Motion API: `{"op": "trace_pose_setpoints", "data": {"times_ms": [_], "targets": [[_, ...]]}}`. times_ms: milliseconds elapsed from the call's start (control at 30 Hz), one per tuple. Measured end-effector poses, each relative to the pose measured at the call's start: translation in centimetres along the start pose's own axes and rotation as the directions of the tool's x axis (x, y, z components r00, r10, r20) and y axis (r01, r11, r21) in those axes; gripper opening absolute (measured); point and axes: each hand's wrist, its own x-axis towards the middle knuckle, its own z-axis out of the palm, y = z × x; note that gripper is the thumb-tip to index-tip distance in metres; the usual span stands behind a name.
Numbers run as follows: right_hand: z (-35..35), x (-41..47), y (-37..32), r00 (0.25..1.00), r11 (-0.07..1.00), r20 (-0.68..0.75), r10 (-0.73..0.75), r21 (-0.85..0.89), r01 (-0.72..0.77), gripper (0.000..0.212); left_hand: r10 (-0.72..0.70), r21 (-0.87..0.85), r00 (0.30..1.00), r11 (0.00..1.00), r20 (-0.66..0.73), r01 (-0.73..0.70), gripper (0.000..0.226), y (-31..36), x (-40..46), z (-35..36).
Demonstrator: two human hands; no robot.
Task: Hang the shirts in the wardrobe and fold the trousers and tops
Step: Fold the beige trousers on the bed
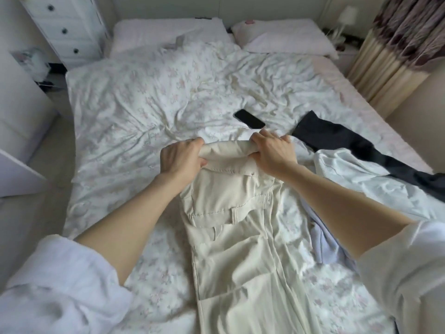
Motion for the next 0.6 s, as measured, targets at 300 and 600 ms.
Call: {"op": "trace_pose_setpoints", "data": {"times_ms": [300, 600], "targets": [[2.9, -12.9, 1.2, 0.981, 0.981, 0.05, -0.189, 0.049, 0.187, 0.026, 0.28, -0.019, 0.96, 0.96, -0.025, -0.28, 0.028, 2.5, -11.6, 3.0], [8.4, -26.0, 2.6, 0.906, 0.977, 0.368, -0.212, 0.104, 0.186, 0.053, 0.332, 0.013, 0.829, 0.926, 0.45, -0.378, 0.061, 5.9, -24.5, 9.4]]}}
